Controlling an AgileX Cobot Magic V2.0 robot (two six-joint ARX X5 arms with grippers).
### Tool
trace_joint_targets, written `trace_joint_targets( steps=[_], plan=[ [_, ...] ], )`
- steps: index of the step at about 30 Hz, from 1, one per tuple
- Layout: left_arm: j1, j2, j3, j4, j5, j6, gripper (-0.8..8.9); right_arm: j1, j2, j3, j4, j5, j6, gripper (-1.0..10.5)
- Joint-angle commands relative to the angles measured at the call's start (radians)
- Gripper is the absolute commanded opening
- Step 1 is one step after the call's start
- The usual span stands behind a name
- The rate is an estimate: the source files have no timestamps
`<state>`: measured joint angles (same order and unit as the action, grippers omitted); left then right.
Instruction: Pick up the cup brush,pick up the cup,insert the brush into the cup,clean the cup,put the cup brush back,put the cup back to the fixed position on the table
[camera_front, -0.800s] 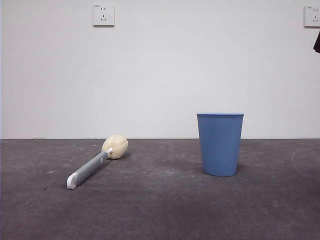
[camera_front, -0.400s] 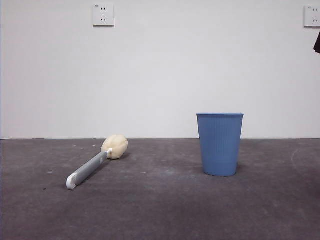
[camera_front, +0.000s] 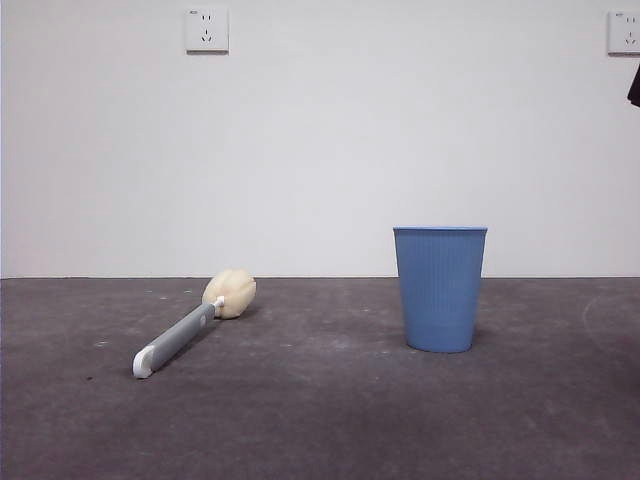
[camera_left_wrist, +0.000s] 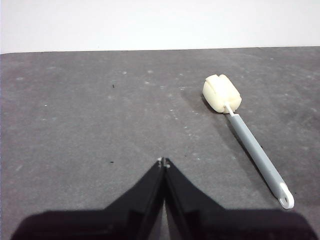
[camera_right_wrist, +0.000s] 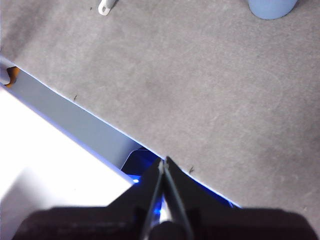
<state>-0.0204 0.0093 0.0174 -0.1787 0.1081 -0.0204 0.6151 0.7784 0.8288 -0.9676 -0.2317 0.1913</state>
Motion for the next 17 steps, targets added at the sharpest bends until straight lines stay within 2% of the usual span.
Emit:
trace_joint_targets(
  steps=[1, 3, 4, 5, 10, 17],
  plan=[
    [0.002, 0.0, -0.013, 0.001, 0.001, -0.009, -0.03, -0.005, -0.005, 0.0, 0.049, 0.035, -0.076, 0.0],
    [0.002, 0.0, -0.013, 0.001, 0.001, -0.009, -0.03, -0.029, -0.023, -0.005, 0.151, 0.105, -0.13, 0.0],
    [0.002, 0.0, -0.013, 0.002, 0.001, -0.009, -0.03, -0.044, -0.032, -0.011, 0.213, 0.113, -0.155, 0.0],
    [0.002, 0.0, -0.013, 0.001, 0.0, -0.009, -0.03, -0.072, -0.049, -0.025, 0.304, 0.099, -0.187, 0.0],
    [0.002, 0.0, -0.013, 0.001, 0.001, -0.009, -0.03, -0.258, -0.142, -0.122, 0.588, -0.056, -0.222, 0.0],
    [0.002, 0.0, -0.013, 0.001, 0.0, -0.009, -0.03, -0.496, -0.331, -0.354, 0.789, -0.076, -0.246, 0.0]
  ],
)
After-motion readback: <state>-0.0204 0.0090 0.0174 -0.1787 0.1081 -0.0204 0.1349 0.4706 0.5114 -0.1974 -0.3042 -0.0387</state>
